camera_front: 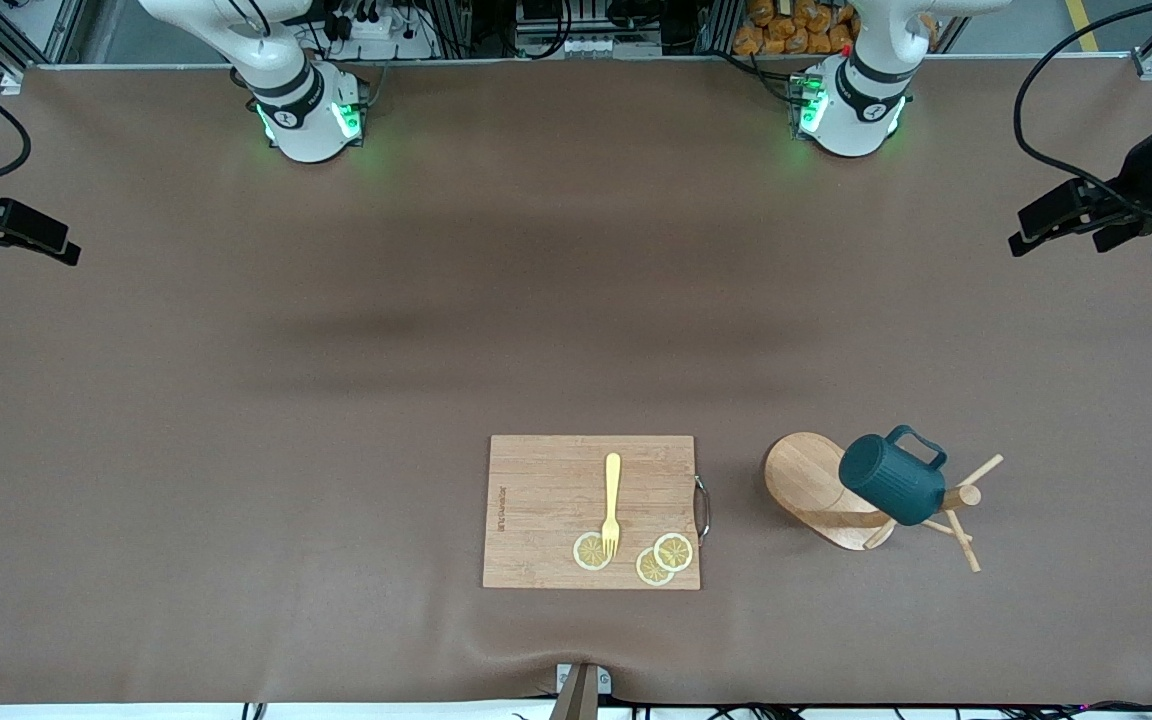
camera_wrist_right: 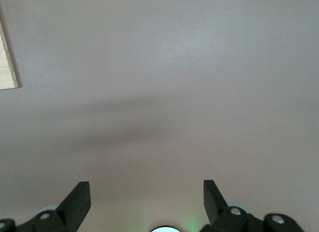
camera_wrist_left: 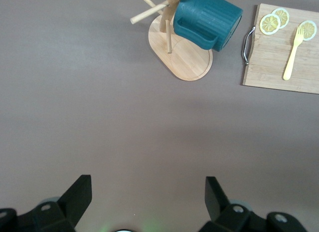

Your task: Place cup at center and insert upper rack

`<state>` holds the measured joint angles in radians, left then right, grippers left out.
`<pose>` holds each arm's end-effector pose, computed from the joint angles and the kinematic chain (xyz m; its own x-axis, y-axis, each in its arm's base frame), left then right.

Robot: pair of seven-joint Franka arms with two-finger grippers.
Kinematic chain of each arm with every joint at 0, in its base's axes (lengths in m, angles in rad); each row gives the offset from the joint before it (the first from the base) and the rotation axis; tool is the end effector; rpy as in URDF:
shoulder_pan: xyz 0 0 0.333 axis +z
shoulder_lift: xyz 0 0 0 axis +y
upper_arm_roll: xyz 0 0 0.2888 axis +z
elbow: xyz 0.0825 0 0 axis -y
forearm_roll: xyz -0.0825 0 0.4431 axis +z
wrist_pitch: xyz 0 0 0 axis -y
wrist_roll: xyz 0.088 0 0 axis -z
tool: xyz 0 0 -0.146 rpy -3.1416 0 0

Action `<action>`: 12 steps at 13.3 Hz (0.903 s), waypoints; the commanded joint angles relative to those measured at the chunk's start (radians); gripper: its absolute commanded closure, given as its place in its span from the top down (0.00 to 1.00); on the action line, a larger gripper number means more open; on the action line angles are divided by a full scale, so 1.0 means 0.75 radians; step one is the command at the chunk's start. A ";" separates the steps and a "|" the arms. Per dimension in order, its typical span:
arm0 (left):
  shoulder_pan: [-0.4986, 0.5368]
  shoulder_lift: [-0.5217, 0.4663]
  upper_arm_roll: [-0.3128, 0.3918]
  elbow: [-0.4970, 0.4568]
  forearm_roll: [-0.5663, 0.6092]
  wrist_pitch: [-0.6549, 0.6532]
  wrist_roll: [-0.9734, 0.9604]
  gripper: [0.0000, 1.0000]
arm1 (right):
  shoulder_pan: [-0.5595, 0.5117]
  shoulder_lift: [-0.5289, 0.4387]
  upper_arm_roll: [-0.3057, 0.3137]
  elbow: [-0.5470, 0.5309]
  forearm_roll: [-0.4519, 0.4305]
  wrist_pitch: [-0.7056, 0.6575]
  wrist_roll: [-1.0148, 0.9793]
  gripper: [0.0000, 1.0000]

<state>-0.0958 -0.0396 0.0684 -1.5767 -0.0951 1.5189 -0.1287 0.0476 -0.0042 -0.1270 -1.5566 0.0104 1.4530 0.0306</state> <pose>0.5958 -0.0300 0.5753 0.9950 0.0955 -0.0304 0.0980 -0.9907 0.0945 0.5941 -0.0458 0.5588 0.9891 -0.1081 -0.0996 -0.1094 -0.9940 -0.0079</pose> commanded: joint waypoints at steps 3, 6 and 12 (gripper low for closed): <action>-0.022 -0.041 -0.019 -0.035 0.084 -0.010 0.057 1.00 | 0.014 -0.123 0.016 -0.101 -0.030 -0.033 0.006 1.00; -0.024 -0.039 -0.064 -0.037 0.129 -0.033 0.037 1.00 | 0.014 -0.170 0.018 -0.105 -0.030 -0.090 0.004 1.00; -0.020 -0.033 -0.085 0.008 0.198 -0.080 0.024 1.00 | 0.014 -0.201 0.024 -0.138 -0.028 -0.084 0.004 1.00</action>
<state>-0.1082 -0.0478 -0.0023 -1.5879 0.0226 1.4853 -0.1049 0.0512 -0.1259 -0.1134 -1.6230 0.0074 1.3709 0.0305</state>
